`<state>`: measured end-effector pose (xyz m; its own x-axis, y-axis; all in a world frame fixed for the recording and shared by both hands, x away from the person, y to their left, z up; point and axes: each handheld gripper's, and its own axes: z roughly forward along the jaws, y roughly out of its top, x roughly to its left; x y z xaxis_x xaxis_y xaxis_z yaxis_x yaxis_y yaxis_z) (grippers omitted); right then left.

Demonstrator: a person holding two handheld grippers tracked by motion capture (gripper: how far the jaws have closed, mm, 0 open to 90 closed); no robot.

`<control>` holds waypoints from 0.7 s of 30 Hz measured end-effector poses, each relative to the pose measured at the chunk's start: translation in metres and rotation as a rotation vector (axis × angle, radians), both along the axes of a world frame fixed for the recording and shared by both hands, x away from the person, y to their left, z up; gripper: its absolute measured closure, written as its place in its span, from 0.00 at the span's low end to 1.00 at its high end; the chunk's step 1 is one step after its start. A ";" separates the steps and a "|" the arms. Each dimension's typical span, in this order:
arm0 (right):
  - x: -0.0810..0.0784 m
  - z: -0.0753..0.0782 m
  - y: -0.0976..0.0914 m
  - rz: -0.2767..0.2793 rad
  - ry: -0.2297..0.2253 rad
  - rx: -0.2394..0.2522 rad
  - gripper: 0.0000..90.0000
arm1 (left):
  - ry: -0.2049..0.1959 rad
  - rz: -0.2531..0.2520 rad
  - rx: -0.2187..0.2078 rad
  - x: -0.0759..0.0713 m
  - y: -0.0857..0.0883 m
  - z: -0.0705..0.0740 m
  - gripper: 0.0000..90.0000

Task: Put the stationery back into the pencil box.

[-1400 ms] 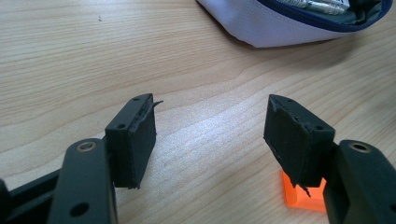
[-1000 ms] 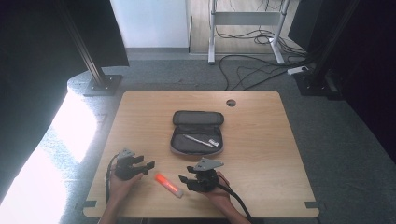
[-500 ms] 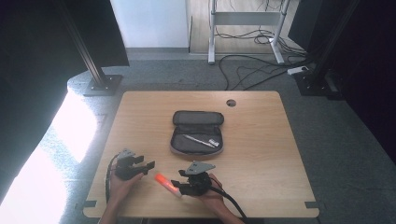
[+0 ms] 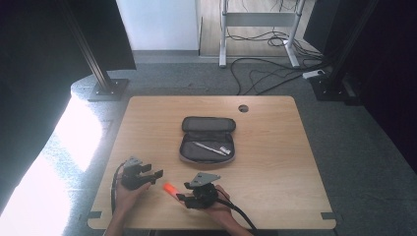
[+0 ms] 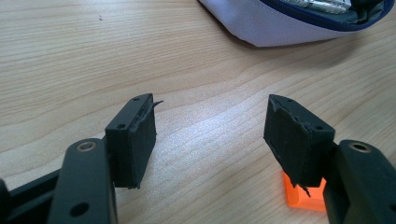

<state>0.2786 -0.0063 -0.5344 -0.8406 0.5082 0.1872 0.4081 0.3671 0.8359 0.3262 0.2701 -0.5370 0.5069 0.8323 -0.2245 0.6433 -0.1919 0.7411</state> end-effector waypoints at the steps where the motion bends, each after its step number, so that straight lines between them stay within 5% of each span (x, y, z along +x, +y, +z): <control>1: 0.000 0.000 0.001 0.000 0.000 -0.002 0.53 | 0.000 0.001 0.000 0.000 0.000 0.000 0.39; 21: -0.002 -0.010 0.015 0.012 0.022 -0.075 0.56 | 0.003 0.001 -0.007 0.001 0.001 0.000 0.39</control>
<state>0.2771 0.0088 -0.5444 -0.8430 0.5112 0.1676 0.4213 0.4334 0.7967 0.3267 0.2712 -0.5375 0.5057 0.8310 -0.2317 0.6457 -0.1864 0.7405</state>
